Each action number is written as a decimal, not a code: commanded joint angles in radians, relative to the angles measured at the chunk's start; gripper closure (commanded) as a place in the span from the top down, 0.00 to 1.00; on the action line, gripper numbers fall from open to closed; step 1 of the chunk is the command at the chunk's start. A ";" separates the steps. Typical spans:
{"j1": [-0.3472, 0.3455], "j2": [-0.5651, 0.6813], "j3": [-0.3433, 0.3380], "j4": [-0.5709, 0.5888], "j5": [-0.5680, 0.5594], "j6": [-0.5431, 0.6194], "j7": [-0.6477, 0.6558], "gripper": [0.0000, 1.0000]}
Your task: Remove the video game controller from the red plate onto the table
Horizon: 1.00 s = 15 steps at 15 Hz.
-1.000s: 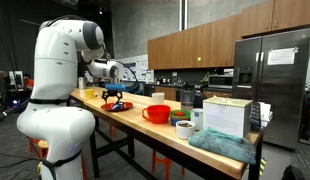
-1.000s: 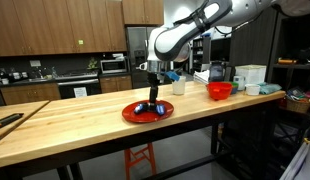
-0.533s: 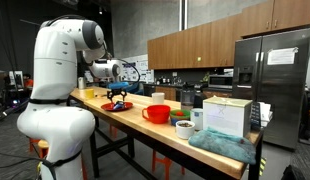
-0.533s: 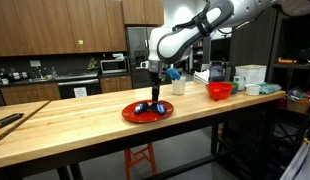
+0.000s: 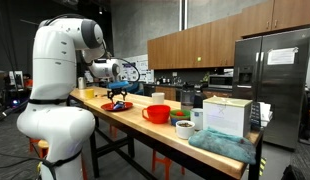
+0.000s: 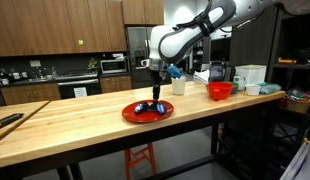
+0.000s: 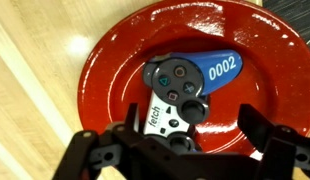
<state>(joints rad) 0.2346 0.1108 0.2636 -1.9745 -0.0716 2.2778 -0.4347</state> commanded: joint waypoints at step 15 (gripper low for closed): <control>0.028 0.000 0.019 -0.146 -0.049 0.212 0.114 0.68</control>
<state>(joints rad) 0.2615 0.1298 0.2808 -2.1096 -0.1215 2.4974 -0.3347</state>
